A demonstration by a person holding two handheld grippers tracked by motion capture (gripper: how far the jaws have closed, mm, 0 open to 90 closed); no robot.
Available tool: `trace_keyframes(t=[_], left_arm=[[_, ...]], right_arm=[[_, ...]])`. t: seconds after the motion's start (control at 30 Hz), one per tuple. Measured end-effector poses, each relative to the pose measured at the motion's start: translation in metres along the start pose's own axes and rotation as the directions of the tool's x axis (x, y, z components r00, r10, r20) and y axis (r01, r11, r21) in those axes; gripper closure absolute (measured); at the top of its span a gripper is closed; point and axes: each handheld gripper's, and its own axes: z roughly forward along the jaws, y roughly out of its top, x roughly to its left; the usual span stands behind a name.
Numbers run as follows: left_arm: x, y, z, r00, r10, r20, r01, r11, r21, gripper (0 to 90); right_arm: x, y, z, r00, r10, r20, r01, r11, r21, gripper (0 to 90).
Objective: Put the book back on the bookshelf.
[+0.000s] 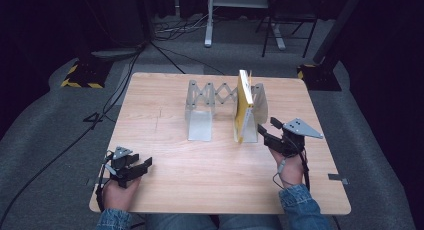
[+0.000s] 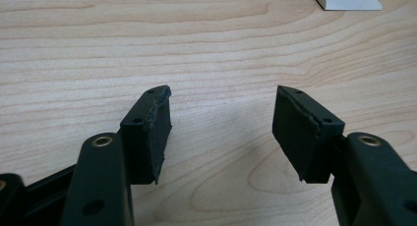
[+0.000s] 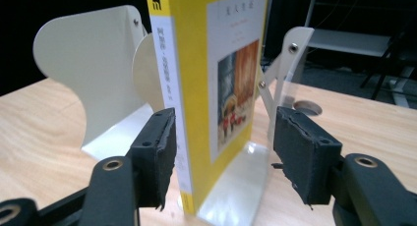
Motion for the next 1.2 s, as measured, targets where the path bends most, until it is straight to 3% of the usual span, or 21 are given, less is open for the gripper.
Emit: trace_keyframes(t=[0.27,0.63,0.83,1.03,1.2], left_arm=[[-0.004,0.003,0.004,0.9998,0.022,-0.004,-0.022,0.9997,0.007,40.5],[-0.005,0.004,0.005,0.9995,0.031,-0.010,-0.031,0.9995,0.009,40.5],[-0.005,0.004,0.005,0.9994,0.033,-0.012,-0.033,0.9994,0.010,40.5],[-0.006,0.004,0.005,0.9993,0.034,-0.012,-0.034,0.9994,0.010,40.5],[-0.006,0.004,0.006,0.9993,0.035,-0.012,-0.035,0.9993,0.010,40.5]], right_arm=[[-0.018,-0.003,-0.029,0.9998,-0.015,-0.016,0.015,0.999,0.046,40.6],[-0.042,-0.020,-0.056,0.9987,-0.035,0.038,0.029,0.991,0.133,39.0],[-0.061,-0.034,-0.064,0.9980,-0.008,0.063,-0.005,0.981,0.194,36.9],[-0.082,-0.057,-0.068,0.9937,0.010,0.112,-0.039,0.964,0.262,35.9],[-0.099,-0.078,-0.071,0.9861,0.059,0.155,-0.103,0.952,0.288,35.6]])
